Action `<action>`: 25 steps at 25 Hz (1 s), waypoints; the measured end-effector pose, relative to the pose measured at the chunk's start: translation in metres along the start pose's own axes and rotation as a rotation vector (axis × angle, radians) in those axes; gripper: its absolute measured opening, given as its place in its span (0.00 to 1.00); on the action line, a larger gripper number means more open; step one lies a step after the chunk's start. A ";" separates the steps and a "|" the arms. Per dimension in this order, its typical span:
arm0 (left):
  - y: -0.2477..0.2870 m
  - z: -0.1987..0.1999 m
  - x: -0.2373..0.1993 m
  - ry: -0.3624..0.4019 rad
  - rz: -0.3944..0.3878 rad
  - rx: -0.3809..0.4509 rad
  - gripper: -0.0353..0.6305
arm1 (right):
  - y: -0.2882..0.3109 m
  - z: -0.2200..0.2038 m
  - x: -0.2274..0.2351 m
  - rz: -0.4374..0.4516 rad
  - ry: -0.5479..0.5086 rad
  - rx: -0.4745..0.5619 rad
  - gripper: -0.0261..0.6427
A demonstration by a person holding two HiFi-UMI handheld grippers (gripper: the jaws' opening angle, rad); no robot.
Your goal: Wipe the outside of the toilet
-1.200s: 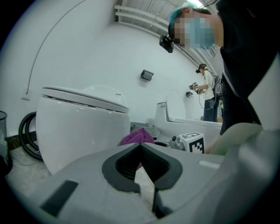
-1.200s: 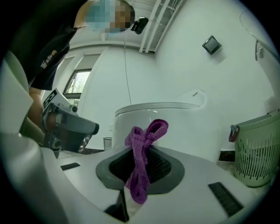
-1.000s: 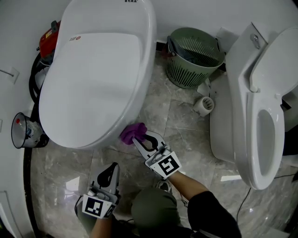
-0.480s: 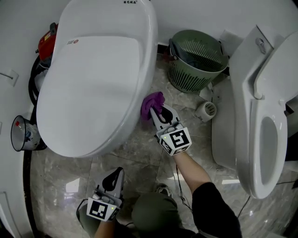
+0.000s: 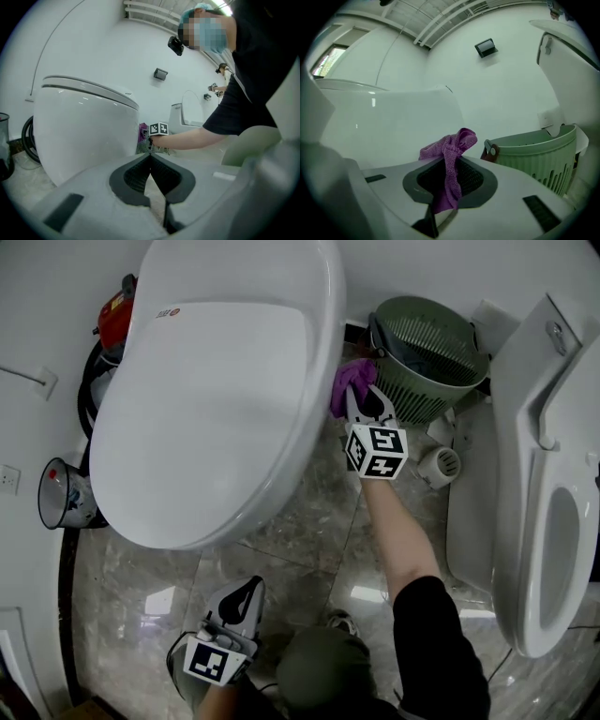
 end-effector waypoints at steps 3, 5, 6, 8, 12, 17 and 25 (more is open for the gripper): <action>-0.007 -0.001 -0.001 0.003 0.008 -0.008 0.06 | 0.007 0.003 0.003 -0.027 -0.004 -0.015 0.14; -0.008 -0.001 0.001 0.007 0.007 -0.011 0.06 | 0.002 0.005 0.003 -0.019 -0.016 -0.015 0.14; -0.009 -0.001 0.001 0.009 0.005 -0.011 0.06 | -0.002 0.005 0.002 -0.014 -0.019 -0.010 0.14; -0.009 -0.002 0.000 0.009 0.003 -0.009 0.06 | -0.015 0.007 -0.001 0.002 -0.020 0.002 0.14; -0.004 -0.001 -0.001 0.008 -0.004 0.021 0.06 | -0.052 0.007 -0.012 0.055 -0.033 0.026 0.14; 0.004 0.005 -0.001 0.000 -0.009 0.078 0.06 | -0.122 -0.016 -0.042 0.166 -0.019 0.006 0.14; 0.007 0.000 0.004 0.002 -0.030 0.054 0.06 | -0.230 -0.096 -0.124 0.364 -0.011 -0.130 0.14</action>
Point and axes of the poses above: the fingertips, and each gripper's own axes: y forward along the fingers, x to its right, z out of its top, the point moved 3 cm from there along -y, backward along the fingers, and after that the axes turned 13 degrees about y, right-handed, at the moved point
